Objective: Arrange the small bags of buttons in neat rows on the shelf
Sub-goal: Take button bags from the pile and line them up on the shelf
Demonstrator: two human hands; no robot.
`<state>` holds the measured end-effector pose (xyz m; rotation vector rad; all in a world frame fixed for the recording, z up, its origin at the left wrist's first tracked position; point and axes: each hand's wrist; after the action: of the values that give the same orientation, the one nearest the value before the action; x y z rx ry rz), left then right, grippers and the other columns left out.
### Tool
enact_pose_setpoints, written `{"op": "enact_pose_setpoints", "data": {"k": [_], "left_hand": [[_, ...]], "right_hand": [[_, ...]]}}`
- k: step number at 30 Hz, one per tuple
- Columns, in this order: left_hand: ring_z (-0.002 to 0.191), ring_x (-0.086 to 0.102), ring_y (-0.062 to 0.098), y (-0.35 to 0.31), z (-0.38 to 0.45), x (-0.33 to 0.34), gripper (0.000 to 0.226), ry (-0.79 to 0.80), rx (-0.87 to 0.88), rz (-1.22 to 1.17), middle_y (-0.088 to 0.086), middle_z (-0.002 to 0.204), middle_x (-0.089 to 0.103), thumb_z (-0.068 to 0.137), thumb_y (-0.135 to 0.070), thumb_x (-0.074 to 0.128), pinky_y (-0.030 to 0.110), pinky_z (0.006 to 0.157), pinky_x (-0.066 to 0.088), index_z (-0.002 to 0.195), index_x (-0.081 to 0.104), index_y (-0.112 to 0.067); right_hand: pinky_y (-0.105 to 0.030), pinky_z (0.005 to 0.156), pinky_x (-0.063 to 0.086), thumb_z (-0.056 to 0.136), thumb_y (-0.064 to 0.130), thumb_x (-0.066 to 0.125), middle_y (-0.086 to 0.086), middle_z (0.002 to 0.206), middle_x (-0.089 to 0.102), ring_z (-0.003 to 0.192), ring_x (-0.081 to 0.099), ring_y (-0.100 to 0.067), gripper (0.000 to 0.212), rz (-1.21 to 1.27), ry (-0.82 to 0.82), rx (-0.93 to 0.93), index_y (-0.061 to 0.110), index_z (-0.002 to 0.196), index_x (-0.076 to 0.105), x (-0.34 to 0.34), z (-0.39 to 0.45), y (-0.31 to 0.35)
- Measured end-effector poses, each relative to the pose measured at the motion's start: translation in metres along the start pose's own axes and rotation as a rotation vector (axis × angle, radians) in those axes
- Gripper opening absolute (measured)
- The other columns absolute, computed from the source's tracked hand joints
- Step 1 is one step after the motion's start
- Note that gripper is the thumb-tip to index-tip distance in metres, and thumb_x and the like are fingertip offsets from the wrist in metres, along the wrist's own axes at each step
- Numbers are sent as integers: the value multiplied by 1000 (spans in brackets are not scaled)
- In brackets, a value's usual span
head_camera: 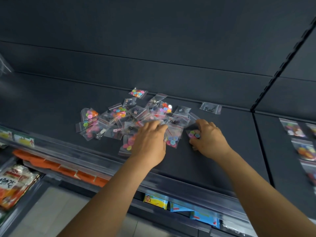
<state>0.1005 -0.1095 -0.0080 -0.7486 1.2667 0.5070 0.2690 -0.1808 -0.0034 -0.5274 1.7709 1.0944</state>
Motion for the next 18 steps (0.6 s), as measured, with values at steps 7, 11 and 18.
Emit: {"op": "enact_pose_setpoints", "data": {"k": [7, 11, 18], "left_hand": [[133, 31, 20, -15, 11, 8, 51, 29, 84, -13, -4, 144, 41, 95, -34, 50, 31, 111, 24, 142, 39, -20], [136, 26, 21, -11, 18, 14, 57, 39, 23, 16, -3, 149, 34, 98, -39, 42, 34, 113, 21, 149, 25, -20], [127, 34, 26, -21, 26, 8, 63, 38, -32, -46, 1, 135, 49, 92, -36, 58, 38, 105, 26, 146, 28, -24]], "right_hand": [[-26, 72, 41, 78, 19, 70, -8, 104, 61, 93, 57, -26, 17, 110, -26, -12, 27, 84, 57, 0, 3, -5], [-22, 56, 38, 80, 16, 67, 1, 89, 60, 81, 56, -19, 14, 185, -82, -47, 22, 85, 56, -3, 0, -8], [-13, 59, 42, 82, 11, 69, 9, 90, 59, 82, 58, -10, 38, 446, -39, -7, 21, 115, 55, -2, -5, -6]]}}
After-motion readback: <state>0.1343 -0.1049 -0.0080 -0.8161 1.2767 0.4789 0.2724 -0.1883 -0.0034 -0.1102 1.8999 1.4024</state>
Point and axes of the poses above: each hand's wrist, its own z-axis towards the middle knuckle, its own x-axis out of the palm, y = z × x
